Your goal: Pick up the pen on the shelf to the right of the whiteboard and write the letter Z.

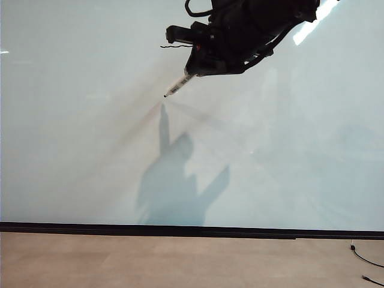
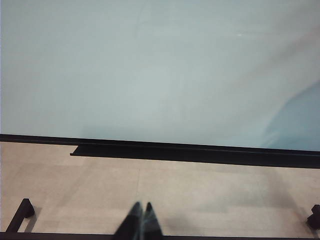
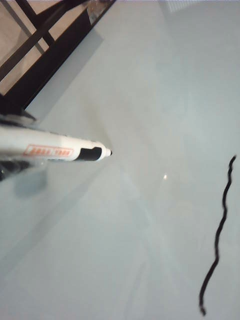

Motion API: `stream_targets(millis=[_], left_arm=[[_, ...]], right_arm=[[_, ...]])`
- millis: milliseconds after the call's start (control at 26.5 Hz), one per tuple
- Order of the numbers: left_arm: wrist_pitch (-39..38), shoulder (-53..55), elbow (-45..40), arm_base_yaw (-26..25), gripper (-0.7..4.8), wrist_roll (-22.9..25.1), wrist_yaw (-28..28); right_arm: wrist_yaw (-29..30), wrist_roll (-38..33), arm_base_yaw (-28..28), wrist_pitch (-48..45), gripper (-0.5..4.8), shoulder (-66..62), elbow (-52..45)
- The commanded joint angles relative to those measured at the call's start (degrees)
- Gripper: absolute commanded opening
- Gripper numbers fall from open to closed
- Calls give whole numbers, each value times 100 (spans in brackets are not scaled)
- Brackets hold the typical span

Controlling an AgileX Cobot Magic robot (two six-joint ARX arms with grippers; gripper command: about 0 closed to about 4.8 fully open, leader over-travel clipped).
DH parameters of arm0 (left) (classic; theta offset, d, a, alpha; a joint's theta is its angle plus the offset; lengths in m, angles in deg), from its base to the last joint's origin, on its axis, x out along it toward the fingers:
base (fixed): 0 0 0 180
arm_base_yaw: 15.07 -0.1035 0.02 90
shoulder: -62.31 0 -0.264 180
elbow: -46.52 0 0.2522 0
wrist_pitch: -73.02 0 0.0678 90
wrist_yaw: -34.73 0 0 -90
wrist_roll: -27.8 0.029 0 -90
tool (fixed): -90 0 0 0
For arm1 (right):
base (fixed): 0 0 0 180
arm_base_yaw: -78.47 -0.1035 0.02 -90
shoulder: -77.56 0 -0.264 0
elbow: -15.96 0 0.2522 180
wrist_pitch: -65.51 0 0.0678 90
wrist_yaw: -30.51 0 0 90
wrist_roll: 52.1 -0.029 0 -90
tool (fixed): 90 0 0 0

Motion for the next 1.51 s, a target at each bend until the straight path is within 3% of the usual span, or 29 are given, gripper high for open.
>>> stream_targets(millis=[38,340,1511], left_arm=[[31,2,11,-2,-4,26,2],[31,2,11,-2,-4,26,2],[31,2,11,-2,-4,26,2]], right_arm=[[83,13,46,-114,-5,-28,44],[203,11,140,-107,-5,-201,170],[-409,271,284,448,-5,610,160]])
